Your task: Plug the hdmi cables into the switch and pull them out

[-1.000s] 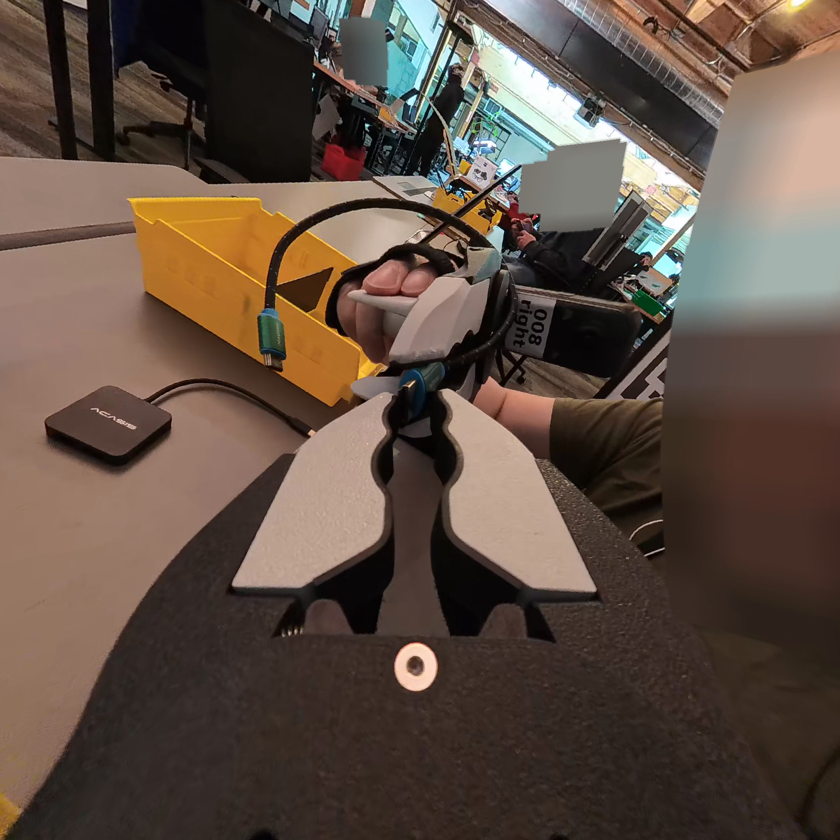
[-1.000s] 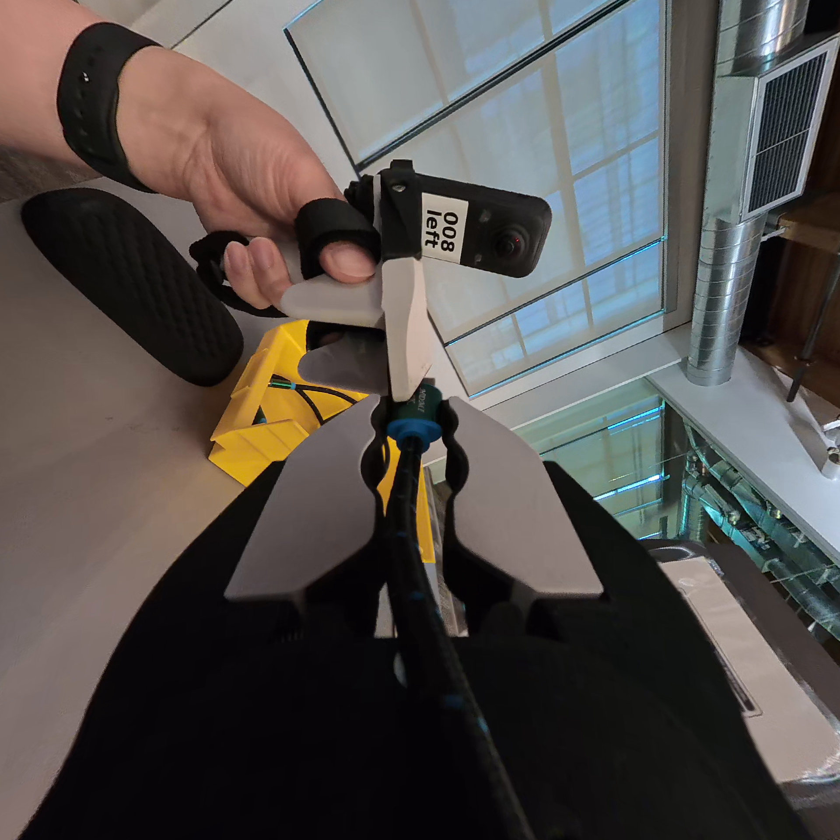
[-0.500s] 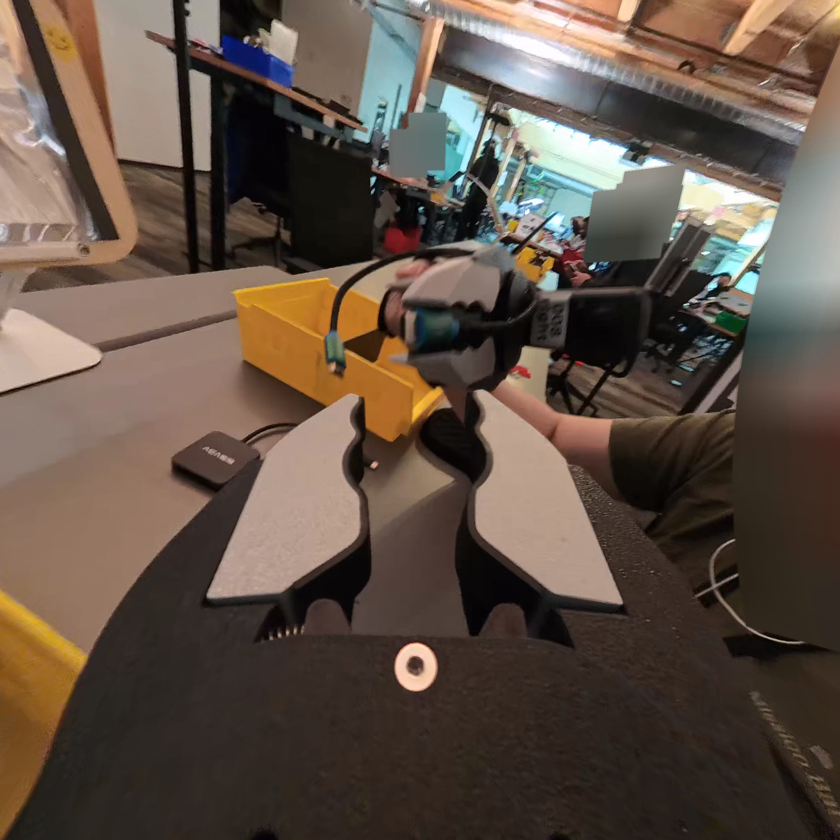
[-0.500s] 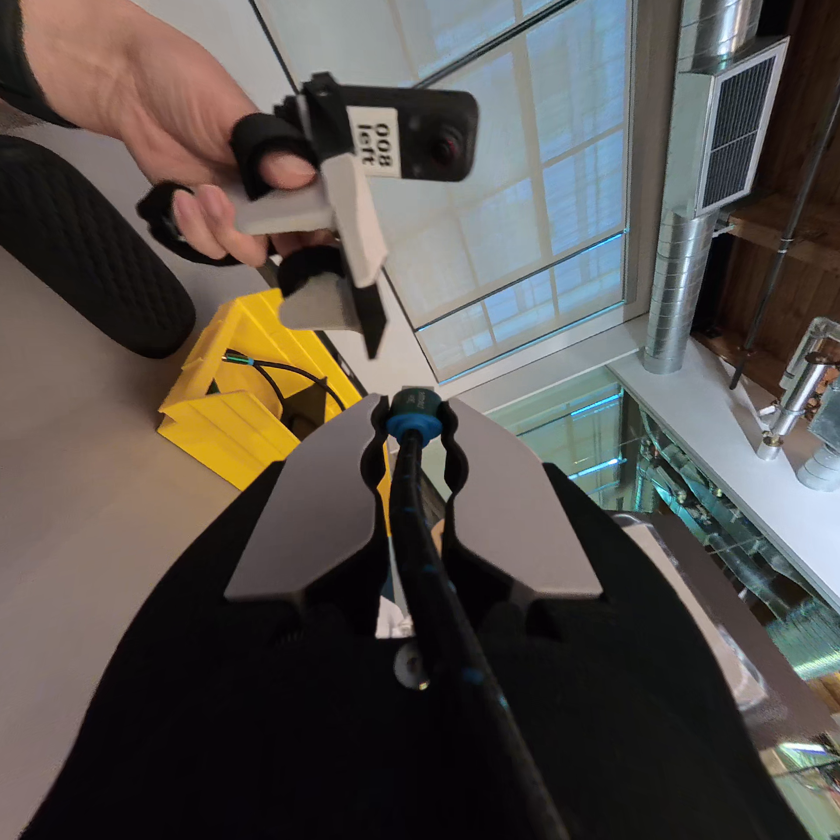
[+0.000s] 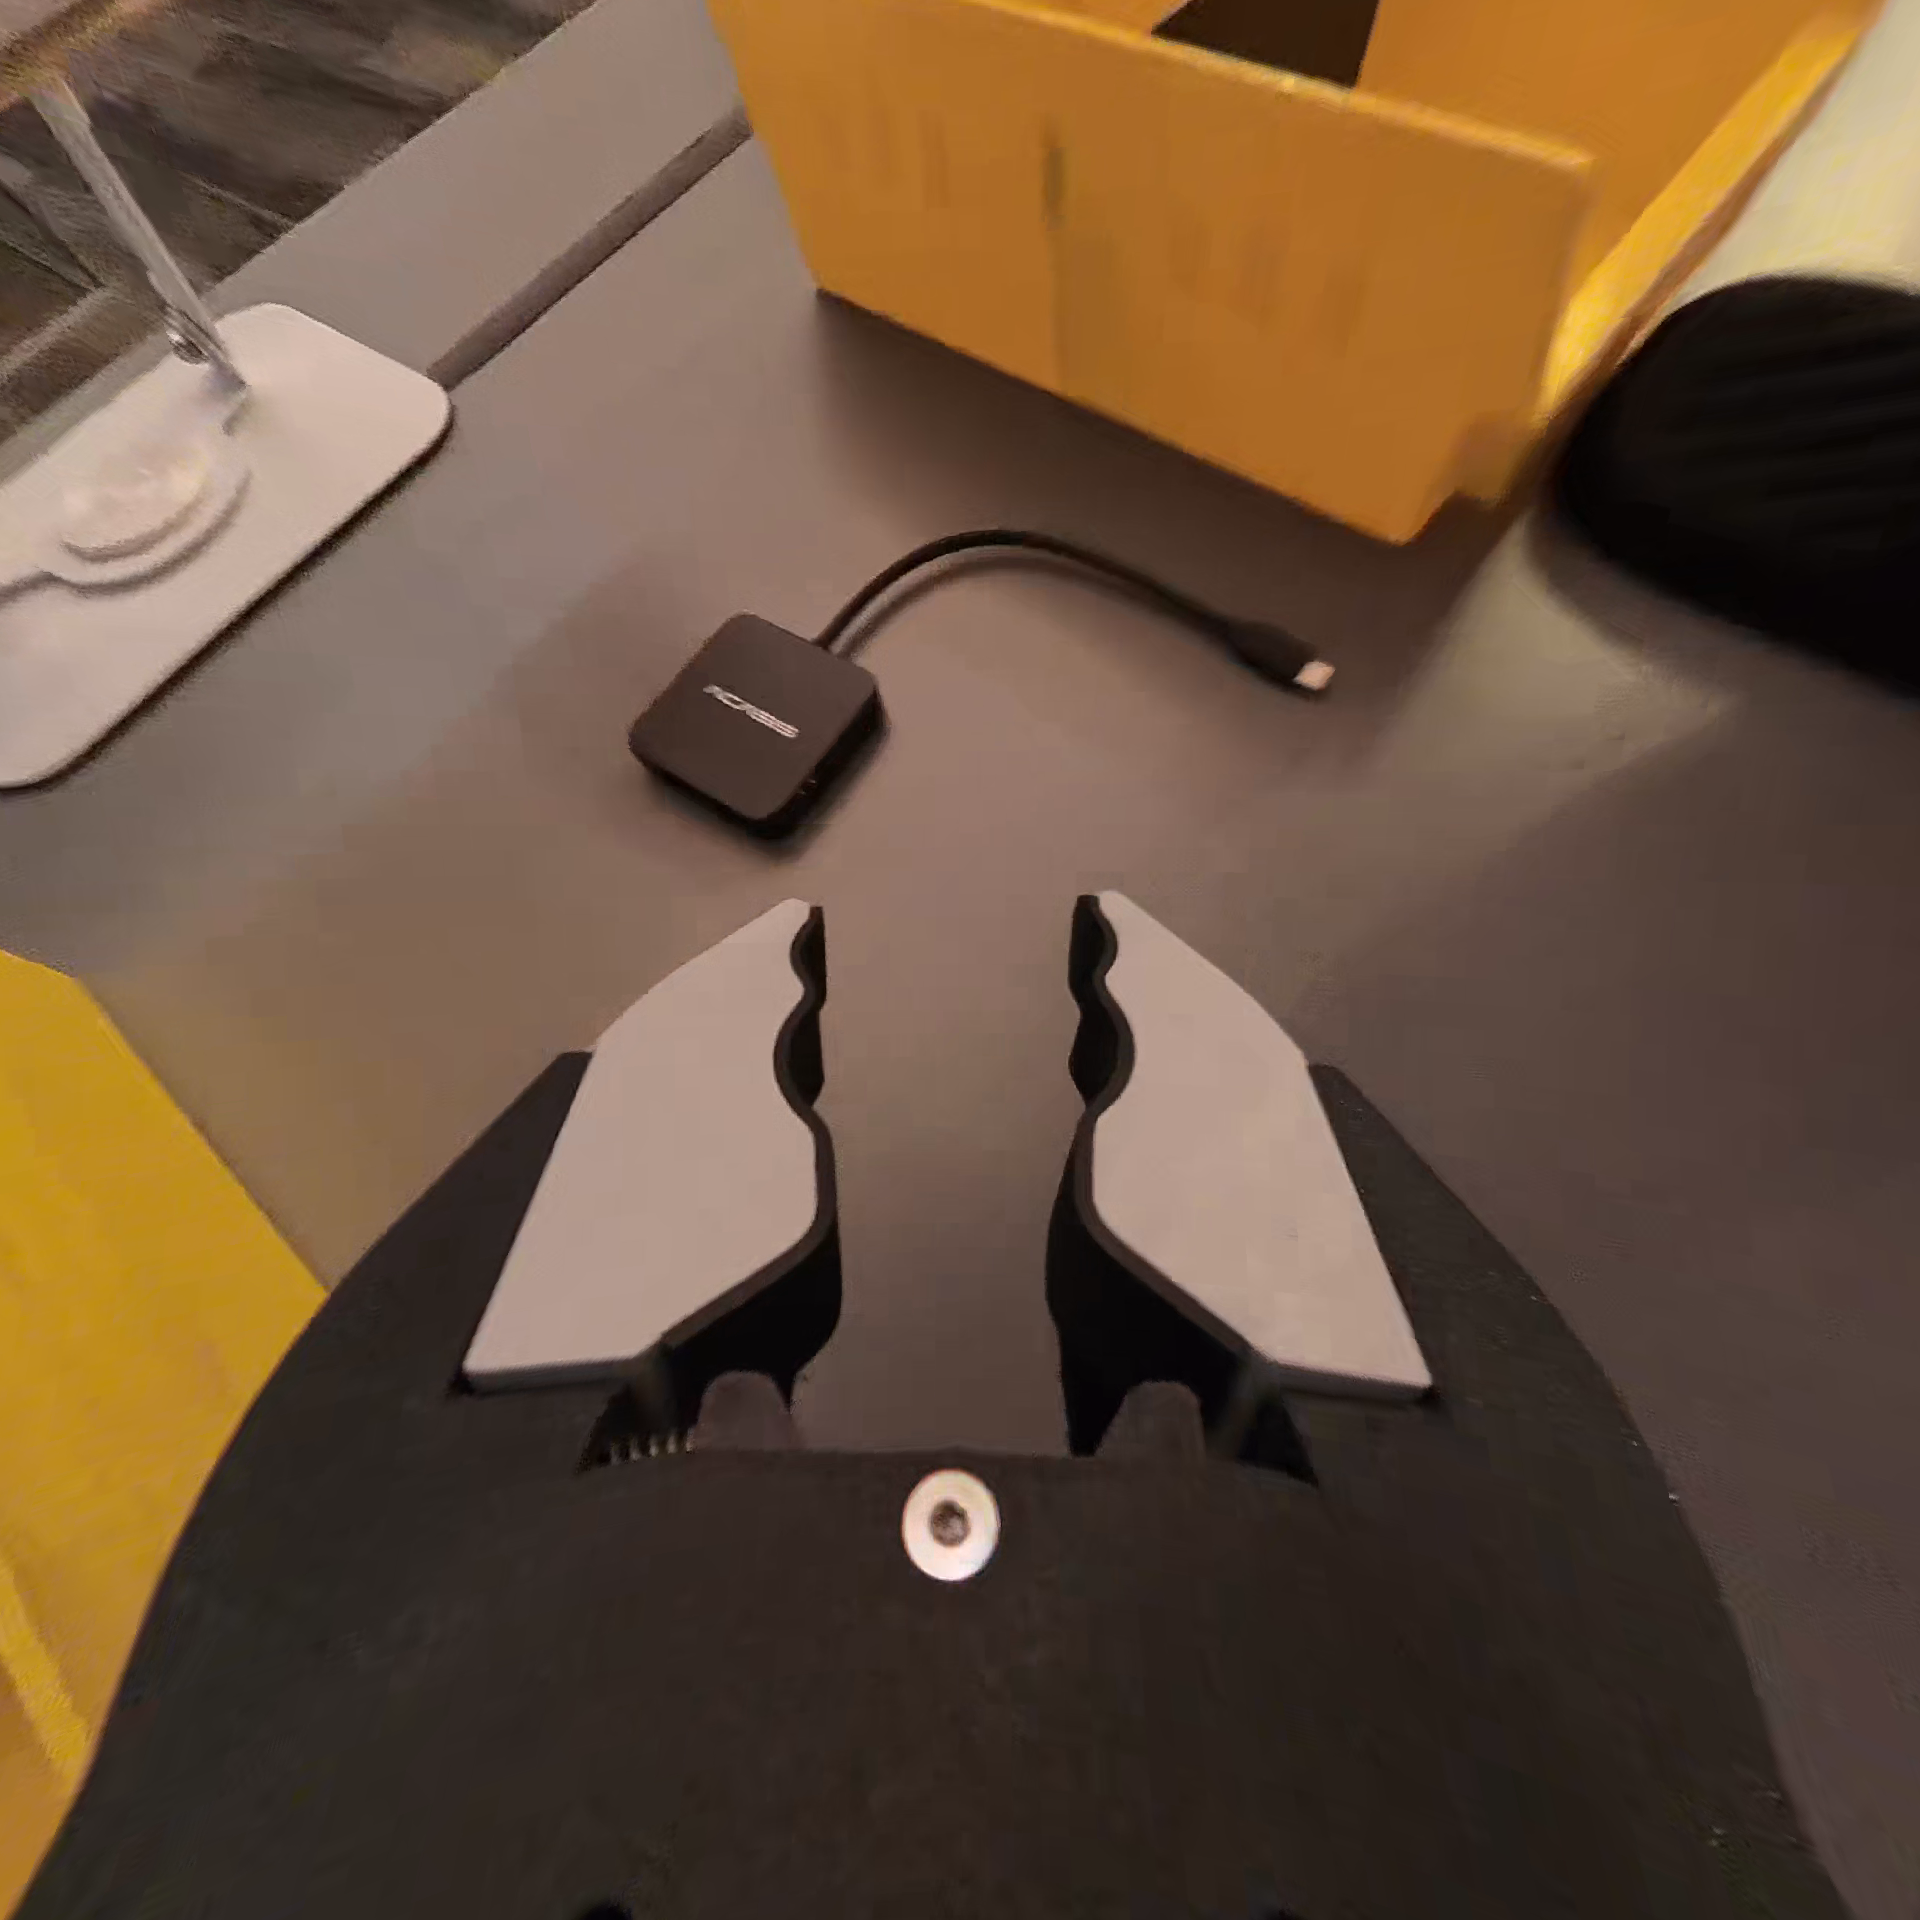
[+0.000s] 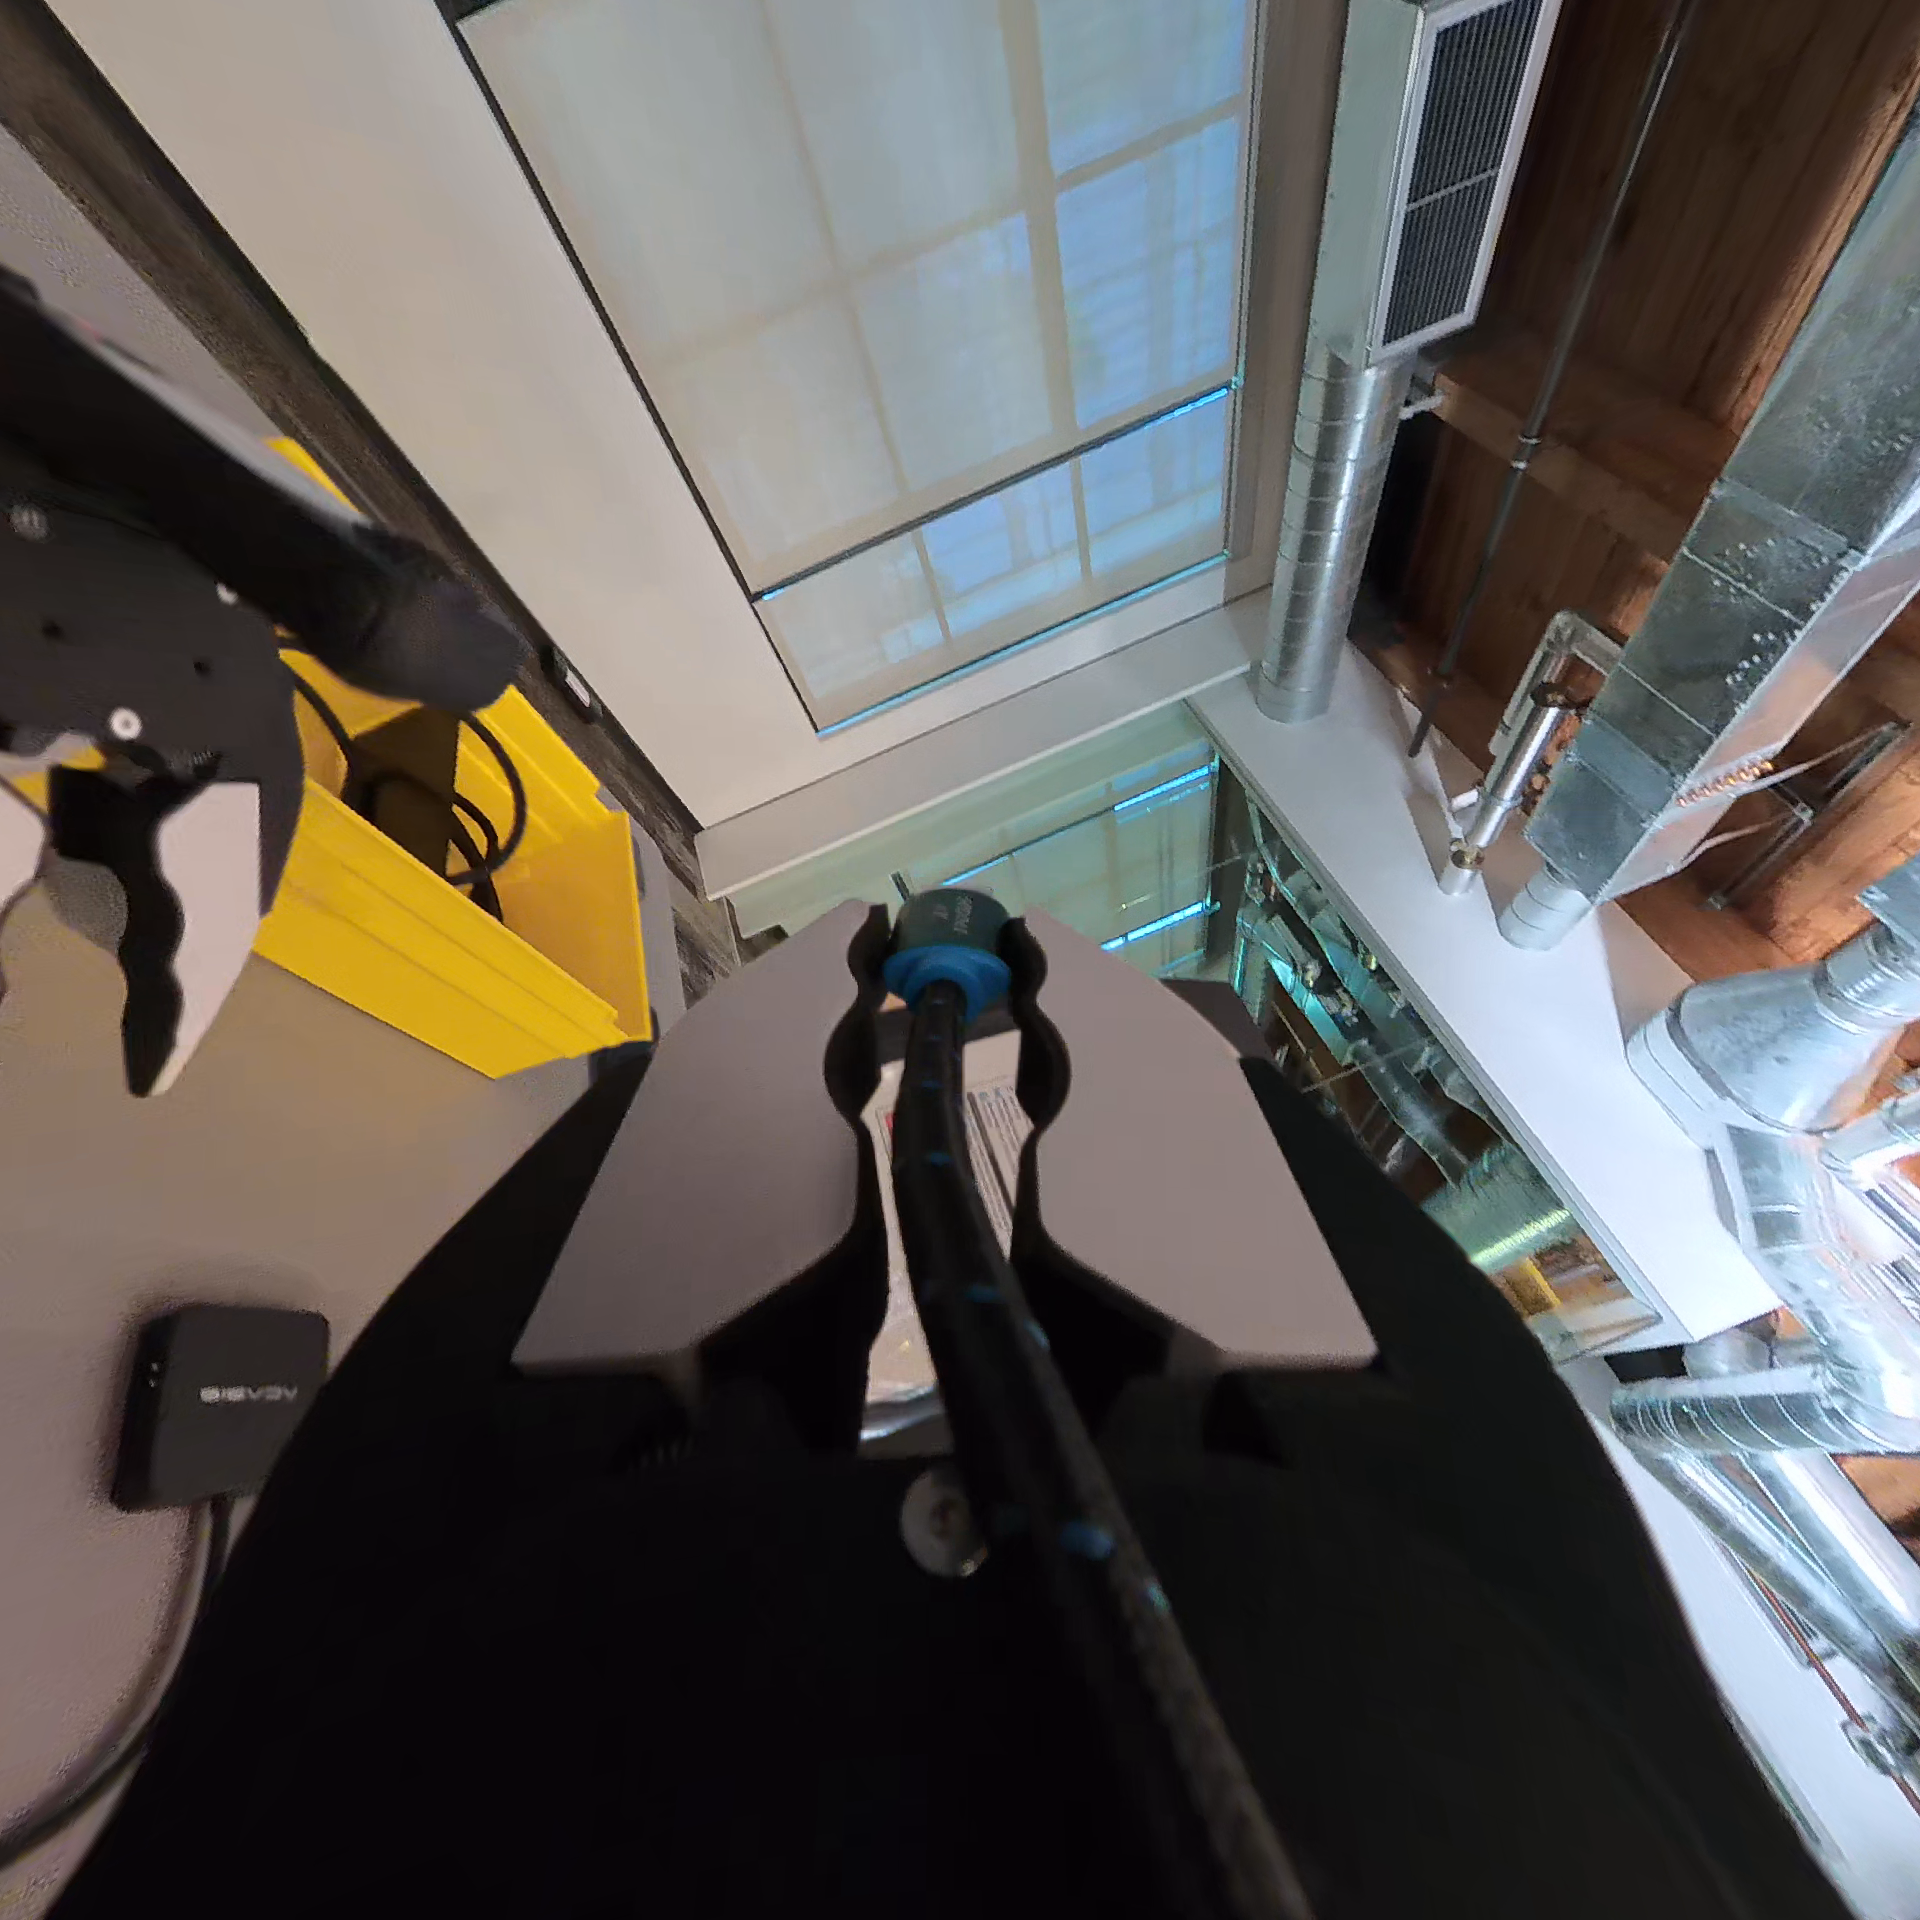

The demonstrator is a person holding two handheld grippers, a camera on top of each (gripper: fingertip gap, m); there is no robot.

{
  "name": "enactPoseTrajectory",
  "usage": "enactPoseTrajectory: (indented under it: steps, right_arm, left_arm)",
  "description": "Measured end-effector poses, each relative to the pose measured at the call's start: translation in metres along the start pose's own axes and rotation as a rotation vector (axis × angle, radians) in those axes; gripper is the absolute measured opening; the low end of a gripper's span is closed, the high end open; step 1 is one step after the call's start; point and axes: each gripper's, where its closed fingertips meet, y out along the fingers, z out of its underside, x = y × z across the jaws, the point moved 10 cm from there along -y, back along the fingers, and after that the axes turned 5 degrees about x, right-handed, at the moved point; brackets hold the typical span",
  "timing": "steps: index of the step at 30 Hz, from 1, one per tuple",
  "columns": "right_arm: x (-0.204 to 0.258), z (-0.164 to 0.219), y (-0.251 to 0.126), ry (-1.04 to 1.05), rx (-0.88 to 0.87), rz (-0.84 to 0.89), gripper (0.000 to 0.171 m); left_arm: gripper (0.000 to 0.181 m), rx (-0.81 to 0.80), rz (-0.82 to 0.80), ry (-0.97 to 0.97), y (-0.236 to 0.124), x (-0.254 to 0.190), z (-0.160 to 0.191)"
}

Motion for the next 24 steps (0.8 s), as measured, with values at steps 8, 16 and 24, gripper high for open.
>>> enactPoseTrajectory:
  steps: [8, 16, 24]
  right_arm:
    - [-0.027, 0.01, -0.029, 0.019, 0.013, 0.051, 0.022]
    - [-0.038, 0.013, -0.042, 0.022, 0.027, 0.104, 0.022]
    - [-0.043, 0.015, -0.048, 0.044, 0.012, 0.121, 0.022]
  left_arm:
    - [0.056, 0.217, 0.139, 0.175, 0.071, 0.068, -0.062]
    - [0.057, 0.502, 0.292, 0.135, 0.134, 0.081, -0.066]
    - [0.078, 0.494, 0.142, 0.242, 0.128, 0.078, -0.063]
